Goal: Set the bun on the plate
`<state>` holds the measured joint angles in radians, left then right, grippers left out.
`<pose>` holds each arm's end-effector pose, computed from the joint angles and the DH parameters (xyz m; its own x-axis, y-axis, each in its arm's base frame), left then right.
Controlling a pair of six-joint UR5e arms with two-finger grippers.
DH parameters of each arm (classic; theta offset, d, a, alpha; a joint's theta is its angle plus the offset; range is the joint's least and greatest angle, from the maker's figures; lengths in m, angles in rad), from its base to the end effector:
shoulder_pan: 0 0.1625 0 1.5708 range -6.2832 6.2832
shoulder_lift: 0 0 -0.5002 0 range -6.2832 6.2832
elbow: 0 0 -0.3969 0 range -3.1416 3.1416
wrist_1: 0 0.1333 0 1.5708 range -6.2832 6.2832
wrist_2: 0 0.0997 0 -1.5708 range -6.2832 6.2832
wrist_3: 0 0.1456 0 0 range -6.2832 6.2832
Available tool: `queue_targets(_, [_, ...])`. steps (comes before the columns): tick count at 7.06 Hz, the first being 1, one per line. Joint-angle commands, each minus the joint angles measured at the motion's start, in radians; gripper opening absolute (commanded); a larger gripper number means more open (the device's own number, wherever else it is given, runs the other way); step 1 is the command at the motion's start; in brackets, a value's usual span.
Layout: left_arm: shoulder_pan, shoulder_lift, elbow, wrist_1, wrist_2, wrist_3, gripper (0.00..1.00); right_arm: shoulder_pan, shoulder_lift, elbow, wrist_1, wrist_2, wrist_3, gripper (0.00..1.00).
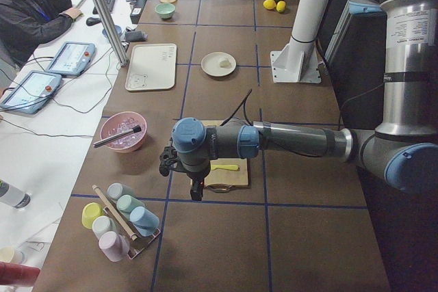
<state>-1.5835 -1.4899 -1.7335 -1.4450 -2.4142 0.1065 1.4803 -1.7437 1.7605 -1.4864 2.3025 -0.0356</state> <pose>-0.0303 -0.4501 0.7297 0.6620 0.0651 -0.7466 -0.0580 0.9977 0.0356 -0.0022 -0.4225 0.7463 0.7312 -0.1696 0.6607 0.1160 0.9854 0.1246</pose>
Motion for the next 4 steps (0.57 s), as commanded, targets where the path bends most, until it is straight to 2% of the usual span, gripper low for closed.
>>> queue_targets(1, [0.000, 0.000, 0.011, 0.000, 0.009, 0.002, 1.00, 0.000, 0.001, -0.001, 0.000, 0.000, -0.001, 1.00])
queue_targets(4, [0.000, 0.000, 0.011, 0.000, 0.048, -0.001, 1.00, 0.000, 0.001, 0.001, 0.000, 0.000, 0.002, 1.00])
